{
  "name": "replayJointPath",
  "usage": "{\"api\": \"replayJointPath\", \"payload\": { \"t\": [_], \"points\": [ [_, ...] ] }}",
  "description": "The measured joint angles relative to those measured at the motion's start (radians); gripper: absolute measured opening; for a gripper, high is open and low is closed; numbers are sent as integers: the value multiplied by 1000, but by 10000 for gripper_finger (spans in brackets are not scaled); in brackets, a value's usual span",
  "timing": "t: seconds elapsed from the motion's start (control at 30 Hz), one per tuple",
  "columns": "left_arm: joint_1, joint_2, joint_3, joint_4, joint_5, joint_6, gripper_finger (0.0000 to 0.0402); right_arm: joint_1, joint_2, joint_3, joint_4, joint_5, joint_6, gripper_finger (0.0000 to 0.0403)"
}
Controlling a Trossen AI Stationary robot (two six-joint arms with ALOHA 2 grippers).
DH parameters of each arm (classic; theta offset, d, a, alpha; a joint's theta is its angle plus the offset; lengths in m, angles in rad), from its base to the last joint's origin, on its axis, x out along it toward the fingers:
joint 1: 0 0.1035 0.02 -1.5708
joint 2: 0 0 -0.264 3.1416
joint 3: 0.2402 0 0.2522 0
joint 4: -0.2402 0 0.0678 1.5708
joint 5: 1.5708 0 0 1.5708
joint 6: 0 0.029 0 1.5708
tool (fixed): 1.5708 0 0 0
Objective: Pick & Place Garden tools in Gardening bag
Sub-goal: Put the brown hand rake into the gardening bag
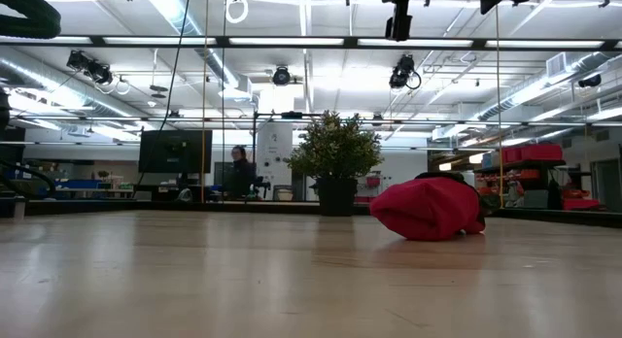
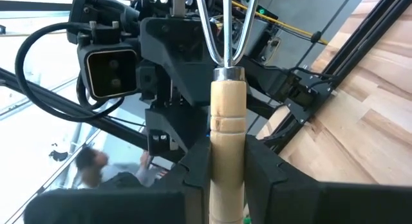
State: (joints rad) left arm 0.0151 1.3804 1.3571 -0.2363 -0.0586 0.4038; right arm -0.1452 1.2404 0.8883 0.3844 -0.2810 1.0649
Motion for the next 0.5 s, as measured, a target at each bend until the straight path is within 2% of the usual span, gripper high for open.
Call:
{"api": "replayJointPath", "payload": {
  "t": [0.5],
  "points": [
    [-1, 0, 0, 16, 0, 1, 177, 0, 0, 0, 20, -16, 30, 57]
  ]
}}
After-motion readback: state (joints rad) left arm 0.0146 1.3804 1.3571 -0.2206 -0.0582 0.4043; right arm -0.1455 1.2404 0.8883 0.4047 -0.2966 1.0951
